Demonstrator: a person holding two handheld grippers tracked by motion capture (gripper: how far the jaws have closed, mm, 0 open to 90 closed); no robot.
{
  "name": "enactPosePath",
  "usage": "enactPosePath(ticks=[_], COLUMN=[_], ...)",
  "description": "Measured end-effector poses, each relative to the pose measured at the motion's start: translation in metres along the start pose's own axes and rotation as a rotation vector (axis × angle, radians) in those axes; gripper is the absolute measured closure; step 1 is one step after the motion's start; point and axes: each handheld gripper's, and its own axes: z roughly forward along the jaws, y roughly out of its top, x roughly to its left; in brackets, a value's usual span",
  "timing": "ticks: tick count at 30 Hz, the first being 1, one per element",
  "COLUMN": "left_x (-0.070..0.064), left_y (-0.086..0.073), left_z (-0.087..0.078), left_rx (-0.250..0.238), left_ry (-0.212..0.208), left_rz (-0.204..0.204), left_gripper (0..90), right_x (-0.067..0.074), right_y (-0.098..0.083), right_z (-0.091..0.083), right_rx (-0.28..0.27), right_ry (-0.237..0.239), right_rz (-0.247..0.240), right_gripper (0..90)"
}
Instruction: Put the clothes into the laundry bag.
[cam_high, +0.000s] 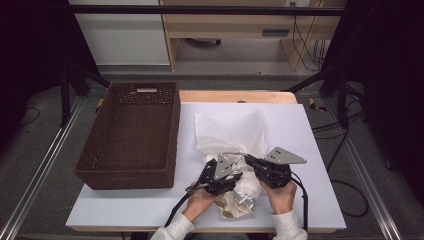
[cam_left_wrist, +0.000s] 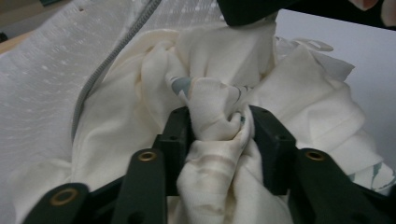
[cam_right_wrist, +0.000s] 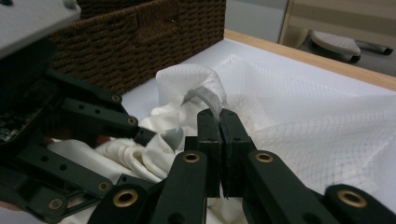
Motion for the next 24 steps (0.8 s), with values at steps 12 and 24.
enactPosePath(ticks=[12, 24], left_x=[0.011, 0.01], left_y=[-0.024, -0.027], left_z=[-0.04, -0.032], left_rx=[0.053, 0.027], left_ry=[0.064, -0.029], left_rz=[-0.067, -0.068], left_gripper=[12.4, 72.8], right_x=[0.0, 0.002], right_y=[-0.004, -0.006], right_z=[0.006, 0.011], right_rx=[0.02, 0.037], right_ry=[-0.017, -0.017], right_rz=[-0.006, -0.009], right_gripper=[88.7, 88.7])
